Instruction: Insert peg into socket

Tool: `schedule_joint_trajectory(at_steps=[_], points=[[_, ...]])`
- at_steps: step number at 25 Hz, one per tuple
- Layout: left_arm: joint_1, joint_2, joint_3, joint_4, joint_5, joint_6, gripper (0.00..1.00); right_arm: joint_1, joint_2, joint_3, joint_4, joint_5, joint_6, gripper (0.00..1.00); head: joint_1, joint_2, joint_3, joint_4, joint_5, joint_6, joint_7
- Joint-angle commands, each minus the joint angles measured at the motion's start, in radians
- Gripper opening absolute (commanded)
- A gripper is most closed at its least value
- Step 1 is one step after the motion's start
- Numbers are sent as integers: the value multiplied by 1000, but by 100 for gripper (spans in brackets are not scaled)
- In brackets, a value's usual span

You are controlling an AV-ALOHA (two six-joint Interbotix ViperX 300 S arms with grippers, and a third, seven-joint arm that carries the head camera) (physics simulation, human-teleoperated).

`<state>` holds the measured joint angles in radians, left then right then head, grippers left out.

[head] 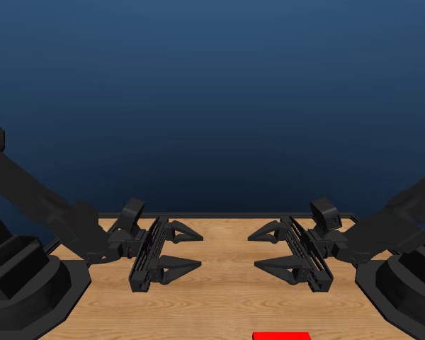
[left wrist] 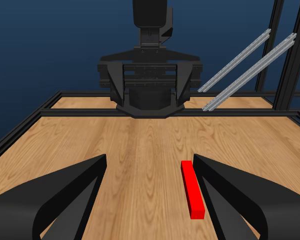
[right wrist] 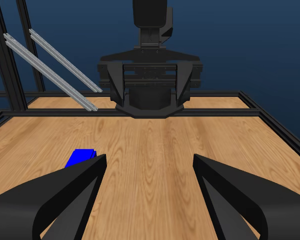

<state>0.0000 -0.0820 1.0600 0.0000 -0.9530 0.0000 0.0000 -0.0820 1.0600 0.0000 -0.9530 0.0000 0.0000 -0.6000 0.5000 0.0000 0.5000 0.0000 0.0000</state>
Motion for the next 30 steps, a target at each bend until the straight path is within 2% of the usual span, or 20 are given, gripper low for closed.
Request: schedule_joint_trajectory(at_steps=[1, 4, 6, 8, 10, 14, 16, 17, 20, 21, 22, 24, 26, 27, 29, 30], points=[[-55, -35, -1, -72, -135, -1, 100, 35, -31, -23, 86, 90, 39, 100, 4, 5, -60, 4, 194, 14, -1], [-42, -9, 19, -30, -221, -56, 100, 32, -31, -18, 108, 94, 55, 100, 5, 6, -64, 4, 208, 13, -3], [-52, 1, 23, -32, -238, -69, 100, 44, -25, -15, 116, 108, 61, 100, 5, 11, -66, 4, 211, 13, -3], [-70, 1, 33, -93, -205, -82, 100, 65, -26, -21, 131, 116, 64, 100, 5, 17, -67, 4, 222, 11, -1], [-119, -3, 45, -172, -134, -75, 100, 98, -4, -34, 146, 152, 60, 100, 5, 26, -67, 4, 223, 11, 3], [-277, 20, 49, -352, -20, -71, 100, 145, 71, -67, 164, 190, 82, 100, 6, 41, -62, 4, 240, 9, 18], [-365, 71, 28, -427, 32, -81, 100, 161, 97, -67, 181, 193, 102, 100, 8, 45, -59, 5, 247, 7, 28], [-402, 89, 34, -463, 30, -101, 100, 165, 107, -57, 184, 178, 113, 100, 9, 44, -56, 5, 251, 8, 34], [-485, 152, 12, -539, 35, -136, 100, 173, 126, -57, 193, 173, 126, 100, 10, 38, -47, 7, 257, 8, 51], [-498, 166, -24, -548, 46, -128, 100, 175, 129, -57, 195, 172, 129, 100, 10, 37, -45, 7, 257, 7, 55], [-538, 184, -26, -559, 57, -147, 100, 178, 128, -58, 199, 168, 133, 100, 10, 34, -41, 7, 259, 6, 59], [-554, 241, -39, -591, 54, -179, 100, 185, 133, -48, 204, 166, 139, 100, 8, 28, -35, 5, 263, 1, 60], [-582, 313, -94, -604, 97, -211, 100, 197, 127, -39, 215, 155, 145, 100, 6, 24, -28, 4, 265, -1, 62], [-591, 360, -95, -619, 117, -261, 100, 206, 130, -25, 222, 149, 148, 100, 3, 22, -25, 3, 265, -2, 62], [-603, 424, -136, -612, 139, -341, 100, 217, 130, -7, 242, 139, 156, 100, -1, 21, -20, 2, 266, -2, 60], [-600, 461, -129, -573, 168, -382, 100, 229, 135, 7, 251, 138, 164, 100, -6, 21, -16, 0, 263, -4, 57]])
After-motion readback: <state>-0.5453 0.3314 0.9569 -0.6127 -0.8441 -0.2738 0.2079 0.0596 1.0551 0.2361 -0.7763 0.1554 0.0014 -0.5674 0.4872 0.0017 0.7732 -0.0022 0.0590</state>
